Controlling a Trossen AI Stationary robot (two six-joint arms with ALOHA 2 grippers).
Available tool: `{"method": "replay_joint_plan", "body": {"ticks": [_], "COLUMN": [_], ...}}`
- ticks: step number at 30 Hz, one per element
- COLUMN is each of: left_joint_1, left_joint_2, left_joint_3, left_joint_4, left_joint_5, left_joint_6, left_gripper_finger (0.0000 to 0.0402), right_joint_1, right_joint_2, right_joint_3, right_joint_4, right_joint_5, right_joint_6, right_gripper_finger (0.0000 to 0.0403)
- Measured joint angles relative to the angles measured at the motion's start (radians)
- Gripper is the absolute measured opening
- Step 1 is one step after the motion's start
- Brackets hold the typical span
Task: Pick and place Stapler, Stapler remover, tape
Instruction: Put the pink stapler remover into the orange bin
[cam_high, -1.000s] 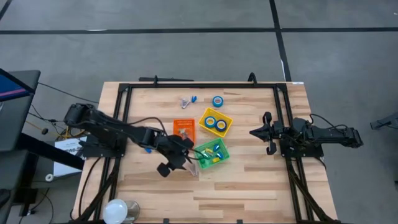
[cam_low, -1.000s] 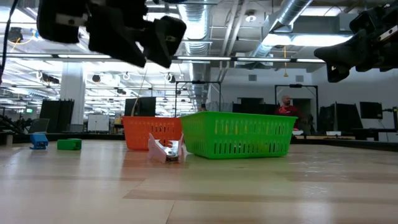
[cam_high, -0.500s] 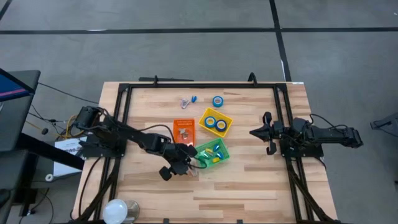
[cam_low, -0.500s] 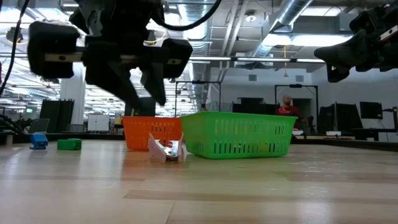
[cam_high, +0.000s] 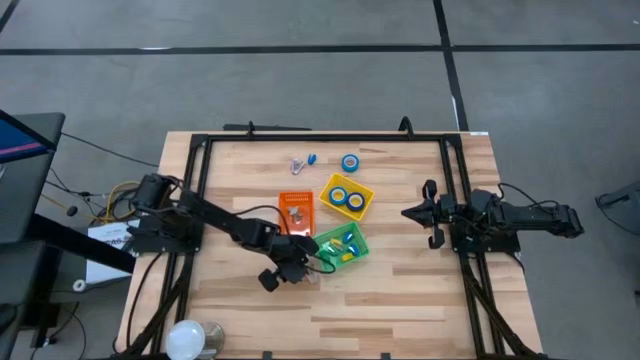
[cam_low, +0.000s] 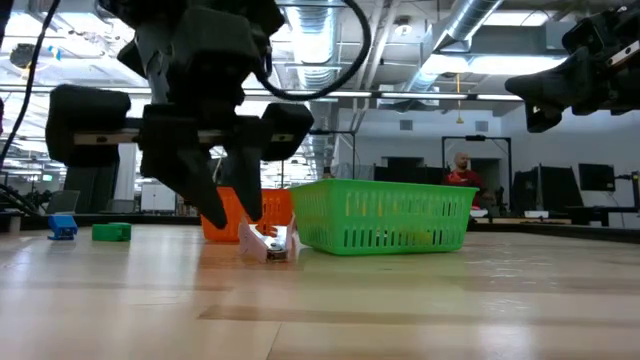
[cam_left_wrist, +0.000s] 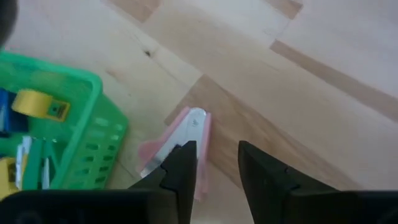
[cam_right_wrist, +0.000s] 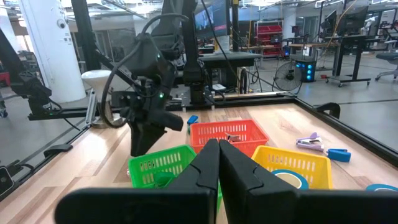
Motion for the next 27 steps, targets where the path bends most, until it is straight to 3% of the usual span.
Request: {"method": "replay_joint_plan", "body": {"ticks": [27], "left_joint_1": [0.003], "left_joint_2": [0.012], "left_joint_3": [0.0], "left_joint_4": [0.014], "left_joint_5": [-0.007], "left_joint_6": [0.0], "left_gripper_finger": [0.0005], "right_joint_1": [0.0], "right_joint_2": [0.0], "right_joint_3": [0.0], "right_joint_4": [0.0], "right_joint_5": [0.0], "right_joint_6": [0.0], "right_gripper_finger": [0.0001]}}
